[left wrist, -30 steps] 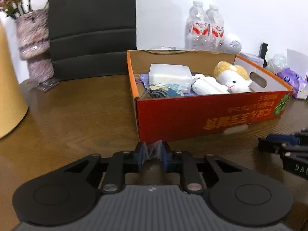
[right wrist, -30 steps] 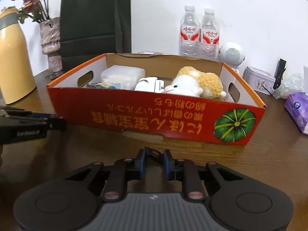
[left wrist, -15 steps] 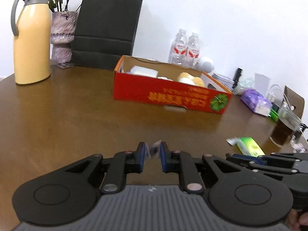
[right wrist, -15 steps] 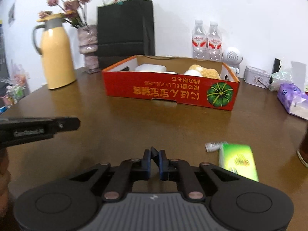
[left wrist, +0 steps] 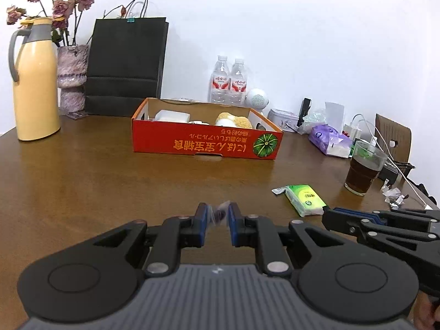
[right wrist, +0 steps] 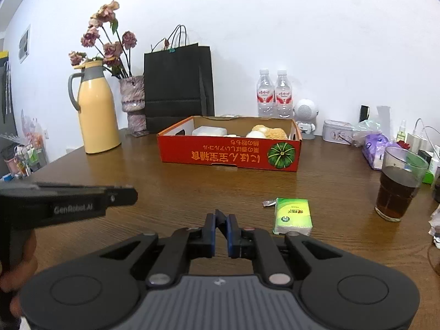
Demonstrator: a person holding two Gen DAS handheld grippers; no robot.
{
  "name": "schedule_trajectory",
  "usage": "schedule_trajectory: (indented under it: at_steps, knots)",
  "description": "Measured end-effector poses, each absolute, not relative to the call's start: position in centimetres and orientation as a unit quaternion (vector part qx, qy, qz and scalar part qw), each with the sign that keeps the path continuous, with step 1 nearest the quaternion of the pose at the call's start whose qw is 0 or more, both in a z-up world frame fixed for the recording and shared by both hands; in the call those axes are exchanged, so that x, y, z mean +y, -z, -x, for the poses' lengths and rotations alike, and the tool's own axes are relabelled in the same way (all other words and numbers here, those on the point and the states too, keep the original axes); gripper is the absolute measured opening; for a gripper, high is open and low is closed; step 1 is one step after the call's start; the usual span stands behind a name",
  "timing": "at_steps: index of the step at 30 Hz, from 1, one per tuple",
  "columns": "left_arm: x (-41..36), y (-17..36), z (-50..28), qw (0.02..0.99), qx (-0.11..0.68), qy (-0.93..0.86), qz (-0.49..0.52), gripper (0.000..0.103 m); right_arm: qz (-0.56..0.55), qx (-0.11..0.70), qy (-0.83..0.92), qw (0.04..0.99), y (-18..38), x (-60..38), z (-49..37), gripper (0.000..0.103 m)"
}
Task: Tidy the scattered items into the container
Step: 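Carry sachet and clip into the red box while both grippers release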
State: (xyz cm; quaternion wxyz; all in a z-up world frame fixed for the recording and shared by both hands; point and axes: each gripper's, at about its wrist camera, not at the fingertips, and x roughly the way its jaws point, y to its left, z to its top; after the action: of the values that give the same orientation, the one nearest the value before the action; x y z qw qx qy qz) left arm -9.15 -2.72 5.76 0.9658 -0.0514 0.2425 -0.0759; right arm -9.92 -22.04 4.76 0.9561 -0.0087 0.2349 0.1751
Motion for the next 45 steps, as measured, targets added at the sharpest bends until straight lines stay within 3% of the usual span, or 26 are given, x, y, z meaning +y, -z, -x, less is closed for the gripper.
schedule_trajectory:
  at_steps: [8, 16, 19, 22, 25, 29, 31, 32, 33, 34, 36, 41, 43, 45]
  knots:
    - [-1.1, -9.0, 7.3, 0.974, 0.209, 0.073, 0.049, 0.016, 0.003, 0.217, -0.183, 0.959, -6.4, -22.1, 9.3, 0.007]
    - [2.1, -16.0, -11.6, 0.967, 0.239, 0.085, 0.026, 0.017, 0.027, 0.177, -0.178, 0.968, -13.8, -22.5, -4.0, 0.007]
    - [2.5, -14.5, -20.6, 0.941, 0.322, 0.097, 0.037, 0.017, 0.021, 0.218, -0.179, 0.959, -15.0, -22.4, -12.3, 0.007]
    - [2.1, -11.7, -27.1, 0.914, 0.392, 0.103, 0.038, 0.017, 0.019, 0.308, -0.179, 0.934, -13.8, -22.1, -21.3, 0.007]
    - [0.7, -9.1, -31.1, 0.898, 0.428, 0.100, 0.023, 0.017, 0.014, 0.398, -0.164, 0.902, -11.4, -21.7, -28.6, 0.007]
    - [-0.6, -6.8, -33.7, 0.882, 0.458, 0.115, -0.003, 0.021, 0.017, 0.461, -0.137, 0.877, -8.8, -21.1, -33.9, 0.011]
    - [-1.2, -6.7, -34.3, 0.876, 0.466, 0.121, -0.032, 0.027, 0.021, 0.482, -0.132, 0.866, -7.7, -20.6, -34.9, 0.014]
    - [-1.3, -6.8, -34.6, 0.873, 0.471, 0.124, -0.040, 0.047, 0.022, 0.488, -0.133, 0.862, -7.3, -20.4, -35.2, 0.017]
    - [-1.3, -7.0, -34.8, 0.872, 0.471, 0.122, -0.040, 0.065, 0.023, 0.493, -0.130, 0.860, -7.1, -20.3, -35.6, 0.035]
    - [-1.2, -7.3, -34.9, 0.873, 0.471, 0.122, -0.037, 0.069, 0.023, 0.494, -0.125, 0.860, -7.1, -20.3, -36.0, 0.052]
    - [-0.9, -7.9, -35.1, 0.871, 0.475, 0.116, -0.034, 0.073, 0.024, 0.492, -0.125, 0.861, -7.4, -20.0, -36.1, 0.062]
    - [-0.1, -9.9, -35.0, 0.866, 0.493, 0.076, -0.012, 0.087, 0.023, 0.507, -0.133, 0.851, -8.5, -19.5, -35.5, 0.067]
    - [0.2, -10.9, -34.2, 0.871, 0.488, 0.059, 0.000, 0.103, 0.023, 0.510, -0.131, 0.850, -9.2, -19.4, -34.6, 0.072]
    - [0.1, -11.7, -33.0, 0.877, 0.479, 0.043, 0.006, 0.103, 0.023, 0.508, -0.135, 0.850, -10.0, -19.3, -33.5, 0.078]
